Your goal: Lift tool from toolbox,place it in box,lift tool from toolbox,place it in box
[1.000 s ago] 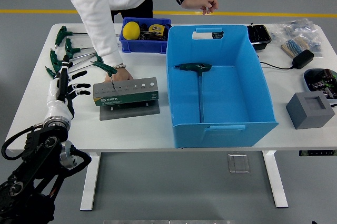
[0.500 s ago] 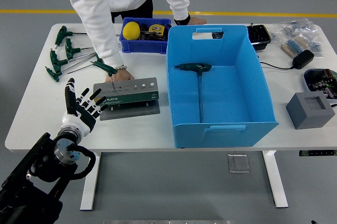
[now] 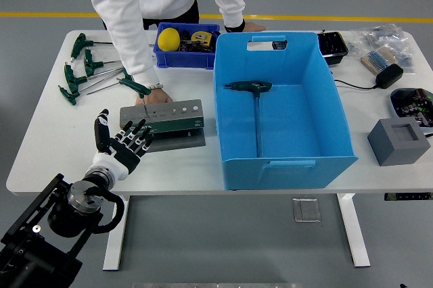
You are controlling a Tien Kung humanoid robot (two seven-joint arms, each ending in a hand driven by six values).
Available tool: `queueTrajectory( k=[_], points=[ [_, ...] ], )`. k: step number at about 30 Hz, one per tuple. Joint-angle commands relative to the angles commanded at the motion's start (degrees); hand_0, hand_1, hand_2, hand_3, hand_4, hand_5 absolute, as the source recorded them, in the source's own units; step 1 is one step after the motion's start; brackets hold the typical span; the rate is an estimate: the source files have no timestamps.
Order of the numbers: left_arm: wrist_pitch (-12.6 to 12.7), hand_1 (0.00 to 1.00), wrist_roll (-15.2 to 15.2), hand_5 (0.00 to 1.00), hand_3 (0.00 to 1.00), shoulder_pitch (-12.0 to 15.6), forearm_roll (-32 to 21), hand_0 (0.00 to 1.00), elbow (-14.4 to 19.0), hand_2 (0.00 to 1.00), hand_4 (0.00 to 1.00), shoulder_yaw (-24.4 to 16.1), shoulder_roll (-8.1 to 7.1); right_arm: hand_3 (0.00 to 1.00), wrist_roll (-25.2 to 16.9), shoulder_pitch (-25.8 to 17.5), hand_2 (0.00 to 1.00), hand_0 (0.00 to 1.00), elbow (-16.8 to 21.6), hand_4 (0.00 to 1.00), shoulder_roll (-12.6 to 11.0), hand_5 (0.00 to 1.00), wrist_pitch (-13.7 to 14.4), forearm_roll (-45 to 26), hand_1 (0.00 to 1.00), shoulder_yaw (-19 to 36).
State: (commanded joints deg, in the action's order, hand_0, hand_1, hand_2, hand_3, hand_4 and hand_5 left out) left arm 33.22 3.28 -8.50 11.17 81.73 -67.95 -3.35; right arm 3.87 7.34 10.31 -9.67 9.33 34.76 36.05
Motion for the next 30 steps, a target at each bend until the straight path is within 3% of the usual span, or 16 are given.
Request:
queueTrajectory(
  k=[11,13,14,19,24,30],
  points=[
    [-1.0,0.440,-0.4,0.998,0.919,-0.8,0.2,0.250,-0.3,0.691,0.786,0.3,0.06,0.690,0.0,0.0,0.618,0.596,0.0,0.900,0.0,0.964,-0.1,0.1,0.523,-0.1],
    [-2.3,0.440,-0.3,0.998,0.919,-1.1,1.4,0.250,-0.8,0.691,0.786,0.2,0.02,0.690,0.0,0.1,0.618,0.596,0.0,0.900,0.0,0.964,-0.1,0.0,0.523,-0.1],
    [-3.6,0.442,-0.2,0.998,0.986,-1.3,3.0,0.257,-1.5,0.700,0.799,0.1,-0.05,0.689,0.0,0.1,0.618,0.596,0.0,0.900,-0.1,0.964,-0.1,0.0,0.523,-0.2],
    [-7.6,0.442,0.4,0.998,0.986,-2.3,7.7,0.257,-4.1,0.700,0.799,-0.4,-0.32,0.689,0.0,0.2,0.618,0.596,0.0,0.900,-0.1,0.964,-0.1,0.1,0.523,-0.3],
    [-9.3,0.473,1.5,0.998,0.998,-2.9,9.1,0.268,-5.3,0.716,0.812,0.0,-0.62,0.690,0.1,0.2,0.619,0.596,0.0,0.900,0.0,0.964,0.0,0.2,0.523,-0.2],
    [-9.2,0.481,1.3,0.998,0.998,-3.7,8.8,0.273,-6.8,0.725,0.818,0.8,-0.73,0.690,0.1,0.2,0.620,0.596,0.0,0.901,0.1,0.964,-0.1,0.1,0.523,-0.4]
  ],
)
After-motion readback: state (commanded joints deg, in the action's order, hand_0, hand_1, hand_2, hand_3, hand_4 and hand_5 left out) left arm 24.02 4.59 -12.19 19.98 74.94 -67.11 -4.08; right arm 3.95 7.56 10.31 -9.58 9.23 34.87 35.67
